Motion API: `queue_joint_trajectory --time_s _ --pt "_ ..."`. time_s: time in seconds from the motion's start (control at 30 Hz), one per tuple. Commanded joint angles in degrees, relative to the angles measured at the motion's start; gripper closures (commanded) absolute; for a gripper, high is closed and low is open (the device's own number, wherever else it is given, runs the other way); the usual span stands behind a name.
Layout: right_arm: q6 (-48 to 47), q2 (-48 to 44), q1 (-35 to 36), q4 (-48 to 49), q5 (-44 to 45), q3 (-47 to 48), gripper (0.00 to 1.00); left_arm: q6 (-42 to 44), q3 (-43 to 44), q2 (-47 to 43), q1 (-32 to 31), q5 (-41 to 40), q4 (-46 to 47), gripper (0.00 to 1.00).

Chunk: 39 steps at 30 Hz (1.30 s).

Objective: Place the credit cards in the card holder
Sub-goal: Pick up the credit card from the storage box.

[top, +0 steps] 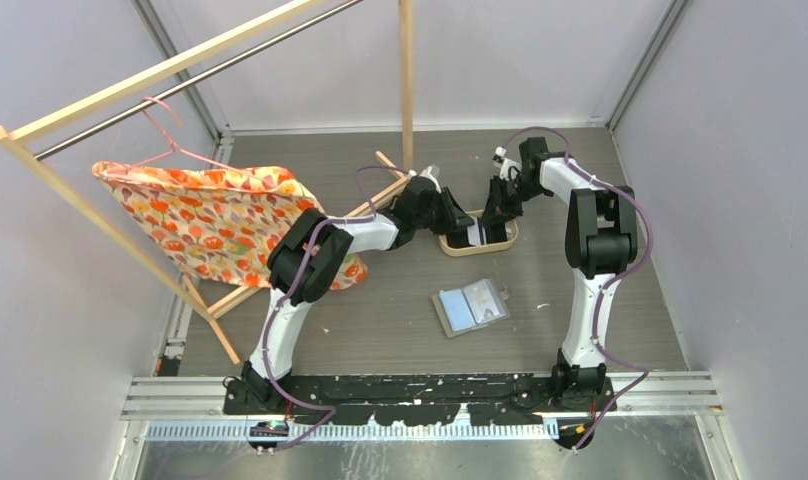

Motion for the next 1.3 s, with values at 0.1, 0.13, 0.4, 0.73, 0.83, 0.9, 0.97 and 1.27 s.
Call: queue_joint_trajectory --time_s 0.1,0.13,0.4,0.73,0.83,0.9,0.97,1.27 --pt "-0.5 -0.8 0.5 -0.6 -0.9 1.6 0.85 -3.1 -0.5 -1.8 0.3 2.8 8.1 0.83" --pt "-0.5 -0.9 0.5 -0.6 -1.0 1.5 0.85 -3.2 -0.2 -1.6 0.4 2.8 7.6 0.85" --pt "-0.5 -1.4 0.5 -0.5 -1.4 1.5 0.85 -2.1 2.5 -0.3 0.4 3.3 2.7 0.88" --pt "-0.3 -1.6 0.5 -0.4 -1.7 1.4 0.85 2.9 8.6 1.2 -0.7 2.0 -9.8 0.85" --pt "-0.4 -1.8 0.5 -0.4 -1.8 1.3 0.85 4.6 10.2 1.2 -0.9 0.6 -13.3 0.84" --pt "-0.3 -1.9 0.5 -0.4 -1.8 1.3 0.85 6.0 11.5 1.5 -1.1 -0.1 -16.1 0.84" --pt "-0.4 -1.9 0.5 -0.4 -1.8 1.3 0.85 7.0 12.8 1.8 -1.3 -0.7 -18.7 0.83" --pt "-0.4 -2.1 0.5 -0.4 -2.2 1.2 0.85 9.9 15.1 1.9 -2.0 -3.6 -23.4 0.92"
